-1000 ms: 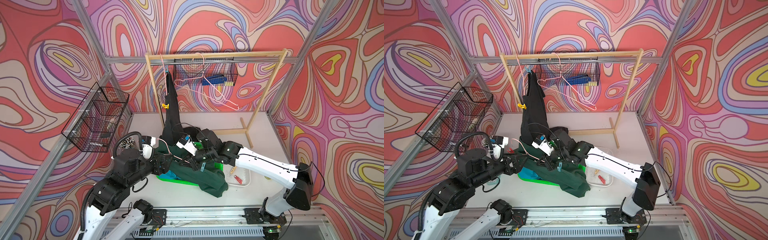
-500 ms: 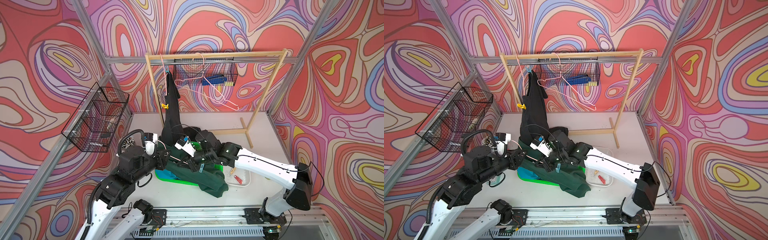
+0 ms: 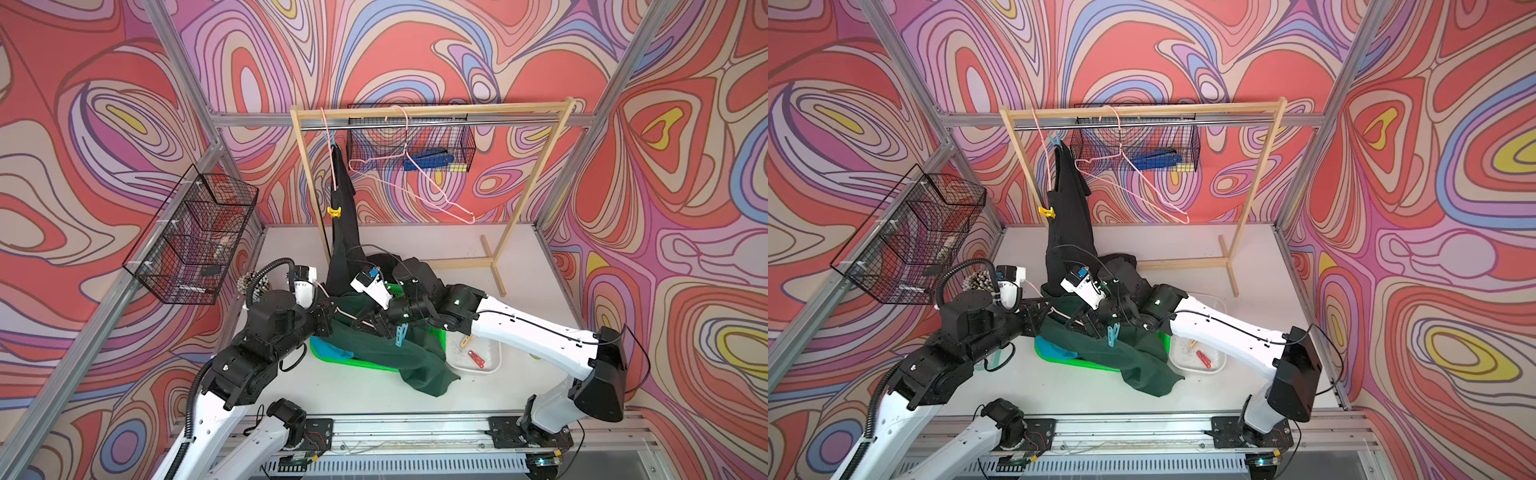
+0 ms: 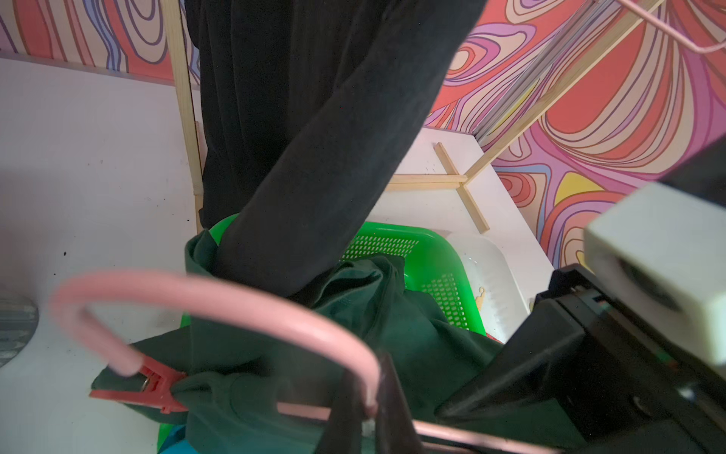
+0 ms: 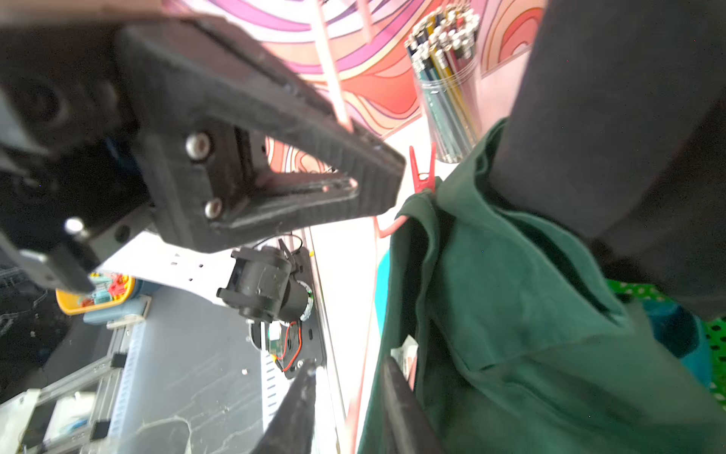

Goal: Remove the clothespins securing t-shirts to the hanger
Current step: Pick up the hanger from the clothes rail, then remove the clothespin from the hanger.

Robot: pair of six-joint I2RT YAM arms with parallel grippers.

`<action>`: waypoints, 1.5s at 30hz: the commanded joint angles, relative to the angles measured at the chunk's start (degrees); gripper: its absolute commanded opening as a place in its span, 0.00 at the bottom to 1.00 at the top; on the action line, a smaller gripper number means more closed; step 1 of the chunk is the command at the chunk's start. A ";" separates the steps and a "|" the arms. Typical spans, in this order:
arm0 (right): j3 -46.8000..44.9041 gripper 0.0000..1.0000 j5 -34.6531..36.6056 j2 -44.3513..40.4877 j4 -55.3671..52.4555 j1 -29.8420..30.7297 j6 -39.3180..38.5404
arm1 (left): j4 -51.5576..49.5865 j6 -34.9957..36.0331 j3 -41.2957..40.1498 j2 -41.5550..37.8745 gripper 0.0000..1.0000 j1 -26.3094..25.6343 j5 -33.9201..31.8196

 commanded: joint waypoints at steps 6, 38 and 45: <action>2.00 0.56 12.26 -7.61 0.87 0.31 3.27 | 5.87 -0.61 -1.06 0.43 0.00 0.26 0.76; -0.99 0.69 25.01 -19.97 -21.80 0.18 14.85 | 9.35 -0.73 -5.34 -1.38 0.00 0.22 0.90; -1.84 0.64 24.39 -17.13 -21.08 0.18 14.33 | 9.75 -1.88 -6.30 -3.11 0.00 0.26 0.40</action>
